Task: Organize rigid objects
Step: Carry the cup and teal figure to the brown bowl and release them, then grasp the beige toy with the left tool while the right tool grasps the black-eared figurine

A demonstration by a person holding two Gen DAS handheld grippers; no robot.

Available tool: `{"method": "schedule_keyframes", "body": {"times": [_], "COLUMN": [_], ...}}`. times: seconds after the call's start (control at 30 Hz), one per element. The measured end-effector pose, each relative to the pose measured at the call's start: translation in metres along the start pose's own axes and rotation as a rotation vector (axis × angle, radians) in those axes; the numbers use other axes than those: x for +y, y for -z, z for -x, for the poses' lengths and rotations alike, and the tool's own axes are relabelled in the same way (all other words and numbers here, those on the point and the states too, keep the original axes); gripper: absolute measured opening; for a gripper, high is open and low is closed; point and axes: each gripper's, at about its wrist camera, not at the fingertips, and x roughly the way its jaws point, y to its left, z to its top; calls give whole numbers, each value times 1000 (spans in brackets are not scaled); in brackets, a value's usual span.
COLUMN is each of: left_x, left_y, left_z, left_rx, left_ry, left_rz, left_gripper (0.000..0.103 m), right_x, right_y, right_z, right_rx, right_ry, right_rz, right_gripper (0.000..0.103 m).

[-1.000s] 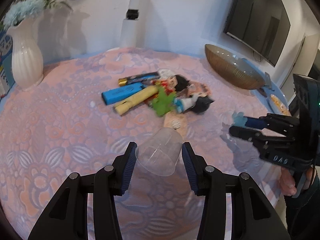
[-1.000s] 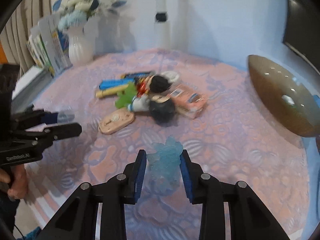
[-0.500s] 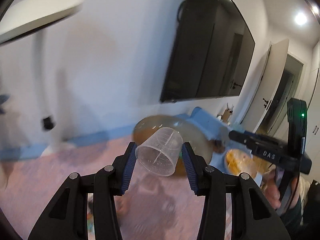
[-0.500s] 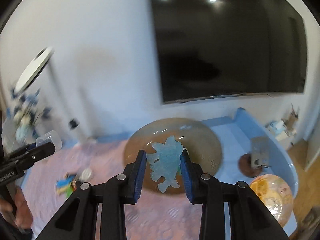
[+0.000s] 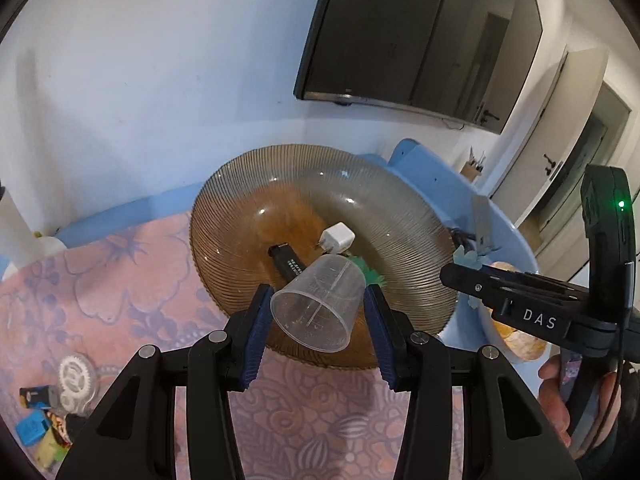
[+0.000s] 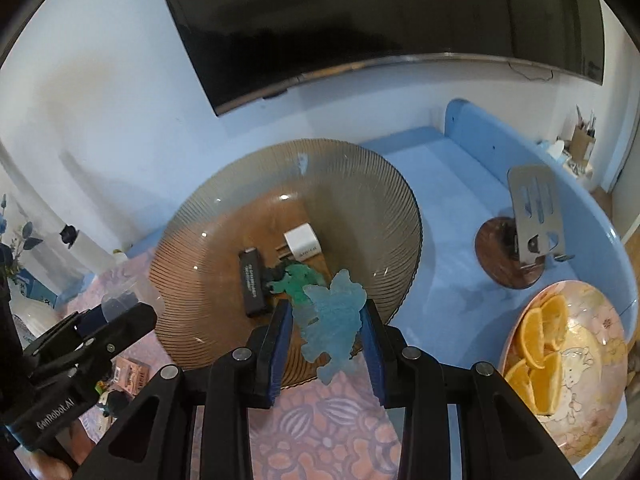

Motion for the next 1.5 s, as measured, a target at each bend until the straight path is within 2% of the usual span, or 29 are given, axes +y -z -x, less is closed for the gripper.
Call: {"method": "schedule_keyframes", "body": {"times": [0.03,0.07,0.1,0.13,0.17,0.33,0.53,0.6,0.67,0.73,0.83,0.97,1.1,1.23,1.37,1.5], "left_x": [-1,-3,-4,-4,-3,16,53,64,75,87,110,149,178,195,200,195], "left_y": [-1,-3,-4,-4,-3,5,35,49,64,79,111,151,185,210,220,222], "left_z": [-2,-4,-3,1,10,53,140,176,210,238,265,255,217,188,170,169], "left_rx": [0,2,-1,-19,-47,-90,-204,-260,-301,-343,-376,-298,-190,-120,-75,-90], "left_ry": [-3,-17,-40,-56,-47,-24,-45,-67,-109,-161,-260,-331,-380,-352,-354,-353], "left_rz": [-4,-13,-21,-26,-28,9,95,116,131,151,185,260,274,288,287,270], "left_gripper": [48,56,74,77,77,78,78,78,85,92,92,92,92,92,92,92], "right_x": [-1,-2,-2,-4,-6,-2,42,67,90,115,149,183,199,203,196,189], "right_y": [-1,-2,-2,-3,-2,7,20,28,36,48,72,107,140,163,174,172], "right_z": [-3,-5,-6,-7,-4,27,71,90,106,117,114,77,32,-9,-31,-33], "right_rx": [1,4,8,5,-10,-65,-125,-162,-193,-212,-199,-112,-39,29,67,64], "right_ry": [8,16,26,32,32,14,-57,-92,-126,-173,-231,-272,-288,-297,-288,-308], "right_rz": [-1,-3,-9,-14,-18,-13,76,129,175,225,290,340,369,384,381,350], "right_gripper": [34,41,45,47,47,47,47,51,58,58,58,58,58,58,58,58]}}
